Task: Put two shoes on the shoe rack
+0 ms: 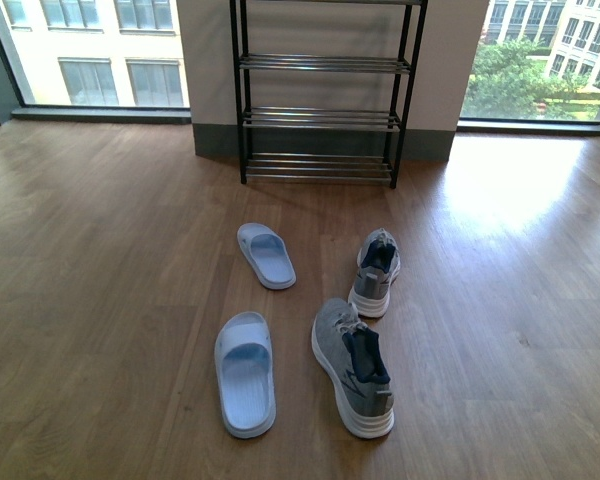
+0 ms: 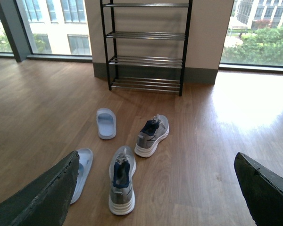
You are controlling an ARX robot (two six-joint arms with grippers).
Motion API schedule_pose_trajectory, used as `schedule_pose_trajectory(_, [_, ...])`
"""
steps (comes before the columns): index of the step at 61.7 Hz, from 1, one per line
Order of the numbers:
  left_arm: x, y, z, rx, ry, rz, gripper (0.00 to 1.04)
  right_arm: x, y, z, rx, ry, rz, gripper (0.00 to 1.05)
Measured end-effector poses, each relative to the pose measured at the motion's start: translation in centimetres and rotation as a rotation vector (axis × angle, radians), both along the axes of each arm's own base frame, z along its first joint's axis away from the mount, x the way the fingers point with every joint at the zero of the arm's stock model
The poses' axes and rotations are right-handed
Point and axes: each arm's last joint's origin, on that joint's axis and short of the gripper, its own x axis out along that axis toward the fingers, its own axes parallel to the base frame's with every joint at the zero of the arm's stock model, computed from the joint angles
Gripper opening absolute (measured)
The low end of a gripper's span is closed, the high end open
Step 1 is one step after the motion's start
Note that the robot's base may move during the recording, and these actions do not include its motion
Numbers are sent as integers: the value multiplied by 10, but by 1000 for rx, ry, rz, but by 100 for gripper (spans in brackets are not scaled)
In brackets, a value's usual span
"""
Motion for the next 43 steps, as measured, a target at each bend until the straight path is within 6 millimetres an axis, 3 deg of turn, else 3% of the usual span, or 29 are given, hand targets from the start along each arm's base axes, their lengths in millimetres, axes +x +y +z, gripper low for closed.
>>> schedule_pose_trajectory(43, [0,0,0,0,0,0,95,0,0,0,0,0,0,95])
